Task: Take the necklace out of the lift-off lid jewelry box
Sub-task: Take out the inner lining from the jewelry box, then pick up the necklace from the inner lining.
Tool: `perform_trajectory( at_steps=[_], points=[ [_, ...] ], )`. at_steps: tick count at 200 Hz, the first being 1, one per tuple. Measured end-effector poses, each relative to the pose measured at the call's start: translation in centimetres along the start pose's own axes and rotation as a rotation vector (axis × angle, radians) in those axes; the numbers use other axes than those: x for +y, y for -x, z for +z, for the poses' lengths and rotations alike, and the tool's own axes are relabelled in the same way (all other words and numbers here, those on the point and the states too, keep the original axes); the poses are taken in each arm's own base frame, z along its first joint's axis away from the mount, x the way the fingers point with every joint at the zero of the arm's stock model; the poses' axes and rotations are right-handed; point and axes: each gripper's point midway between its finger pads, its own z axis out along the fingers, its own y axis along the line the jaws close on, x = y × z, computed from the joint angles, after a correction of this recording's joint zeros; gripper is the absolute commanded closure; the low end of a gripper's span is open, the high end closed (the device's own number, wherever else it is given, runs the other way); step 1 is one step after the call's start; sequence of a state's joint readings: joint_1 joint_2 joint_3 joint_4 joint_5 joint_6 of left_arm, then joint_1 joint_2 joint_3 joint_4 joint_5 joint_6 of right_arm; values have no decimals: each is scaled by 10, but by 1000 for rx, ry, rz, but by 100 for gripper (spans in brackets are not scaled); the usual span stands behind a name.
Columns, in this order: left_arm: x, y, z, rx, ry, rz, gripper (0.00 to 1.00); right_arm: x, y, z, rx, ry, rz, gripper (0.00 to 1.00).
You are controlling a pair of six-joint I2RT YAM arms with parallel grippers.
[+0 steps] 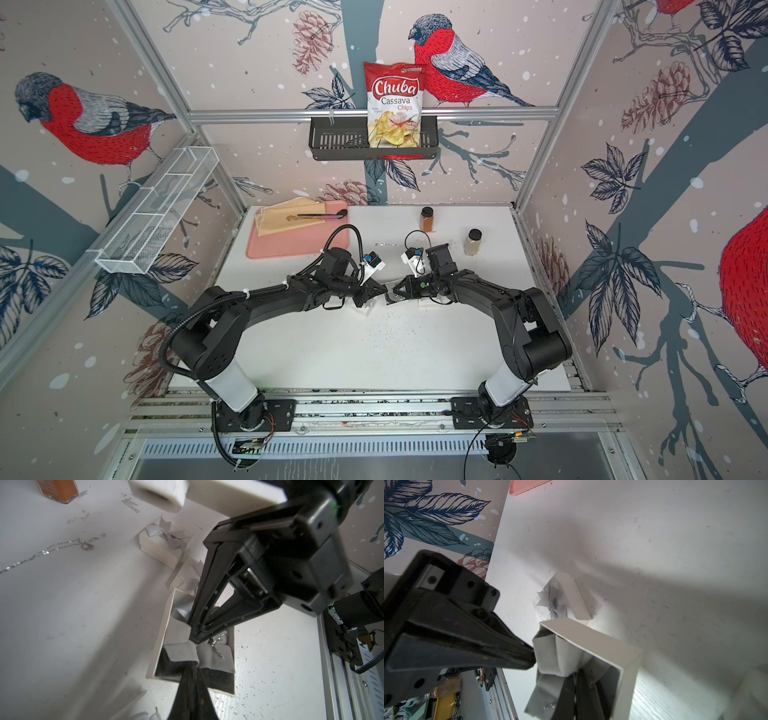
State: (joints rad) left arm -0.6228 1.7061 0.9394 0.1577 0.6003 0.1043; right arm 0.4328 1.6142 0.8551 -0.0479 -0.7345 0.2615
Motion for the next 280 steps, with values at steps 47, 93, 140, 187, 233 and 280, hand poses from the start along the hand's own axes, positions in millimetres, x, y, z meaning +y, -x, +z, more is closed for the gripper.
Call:
perform_trajectory(
  at_steps=[47,93,140,187,233,280],
  points=[
    [3,-13,7,31,-6,-23,95,8,4,-10,-31,37,6,96],
    [4,-12,7,30,-5,-25,93,8,7,-12,-42,51,3,95],
    [0,6,-6,-12,5,-16,83,11,15,-13,-54,61,-4,95],
    [11,28,-32,-84,27,-45,61,25,28,-24,-83,38,-46,94],
    [-2,52,-53,-144,-50,-43,54,43,40,-34,-116,-41,-146,92],
    [-29,69,-68,-185,-165,-16,52,52,43,-38,-129,-94,-220,92]
  ],
)
